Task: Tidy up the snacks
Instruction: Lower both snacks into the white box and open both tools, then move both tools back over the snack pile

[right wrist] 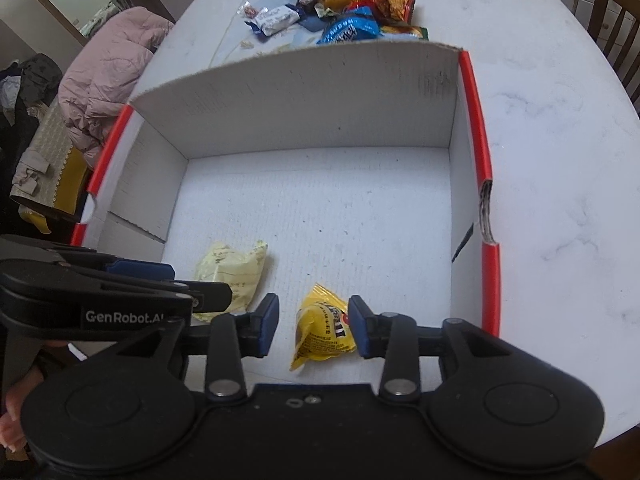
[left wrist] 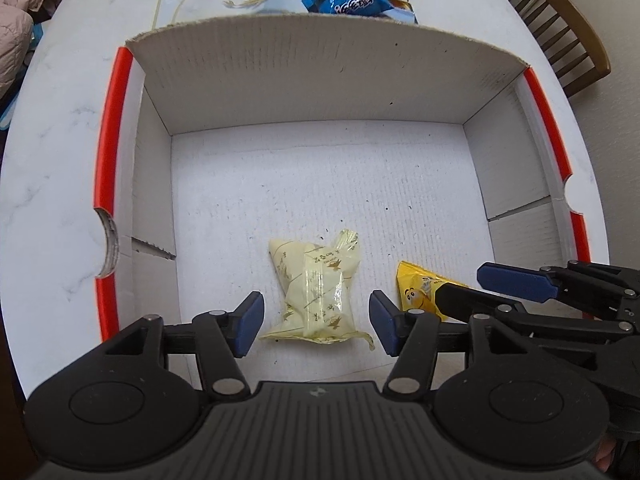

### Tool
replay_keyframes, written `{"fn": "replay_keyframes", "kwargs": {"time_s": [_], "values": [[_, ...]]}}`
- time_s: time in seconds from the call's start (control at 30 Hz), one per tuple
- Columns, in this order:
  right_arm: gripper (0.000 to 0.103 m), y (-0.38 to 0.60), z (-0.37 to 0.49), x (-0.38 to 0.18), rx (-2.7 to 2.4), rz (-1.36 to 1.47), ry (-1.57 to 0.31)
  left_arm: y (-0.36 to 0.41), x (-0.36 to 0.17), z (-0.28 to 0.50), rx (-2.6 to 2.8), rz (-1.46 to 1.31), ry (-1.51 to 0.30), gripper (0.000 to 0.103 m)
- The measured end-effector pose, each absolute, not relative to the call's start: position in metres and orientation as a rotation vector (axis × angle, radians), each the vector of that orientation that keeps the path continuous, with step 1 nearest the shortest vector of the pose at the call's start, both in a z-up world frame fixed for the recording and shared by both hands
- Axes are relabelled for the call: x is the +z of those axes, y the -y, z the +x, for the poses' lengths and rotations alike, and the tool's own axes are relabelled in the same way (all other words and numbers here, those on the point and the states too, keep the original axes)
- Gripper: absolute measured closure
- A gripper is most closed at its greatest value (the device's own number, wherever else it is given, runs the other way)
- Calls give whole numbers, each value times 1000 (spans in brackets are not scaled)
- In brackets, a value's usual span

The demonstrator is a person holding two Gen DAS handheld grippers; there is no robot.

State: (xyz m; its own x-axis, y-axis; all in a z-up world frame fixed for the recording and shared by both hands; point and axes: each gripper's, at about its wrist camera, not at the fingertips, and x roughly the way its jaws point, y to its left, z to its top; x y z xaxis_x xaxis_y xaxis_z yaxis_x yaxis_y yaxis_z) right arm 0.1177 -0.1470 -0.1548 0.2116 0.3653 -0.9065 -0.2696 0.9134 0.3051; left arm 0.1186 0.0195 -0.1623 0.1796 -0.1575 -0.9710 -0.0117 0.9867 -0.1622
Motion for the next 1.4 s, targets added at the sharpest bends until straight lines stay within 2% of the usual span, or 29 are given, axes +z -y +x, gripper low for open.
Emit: {"fn": "replay_keyframes", "kwargs": {"time_s": [0.07, 0.27, 0.43, 0.5, 0.57, 0.83, 1.13, 1.4], "values": [[58, 149, 115, -149, 447, 91, -1272, -21, -157, 116, -103, -144, -1377, 45], [33, 153, 111, -126, 457, 101, -1218, -26, -136, 110, -109, -137, -1333, 43], [23, 151, 110, -104, 467, 109, -1175, -30, -114, 103, -121, -135, -1280, 40], [22, 151, 109, -96, 475, 107, -1158, -33, -104, 102, -126, -143, -1256, 35], [20, 149, 109, -88, 475, 102, -1140, -36, -94, 101, -129, -145, -1231, 35], [8, 148, 112, -55, 472, 86, -1076, -48, -55, 100, -140, -147, -1144, 19], [6, 145, 128, -20, 461, 60, -1014, -58, -10, 112, -130, -93, -1047, 18], [5, 150, 172, 8, 414, 47, -972, -58, 30, 152, -116, 4, -981, 18]]}}
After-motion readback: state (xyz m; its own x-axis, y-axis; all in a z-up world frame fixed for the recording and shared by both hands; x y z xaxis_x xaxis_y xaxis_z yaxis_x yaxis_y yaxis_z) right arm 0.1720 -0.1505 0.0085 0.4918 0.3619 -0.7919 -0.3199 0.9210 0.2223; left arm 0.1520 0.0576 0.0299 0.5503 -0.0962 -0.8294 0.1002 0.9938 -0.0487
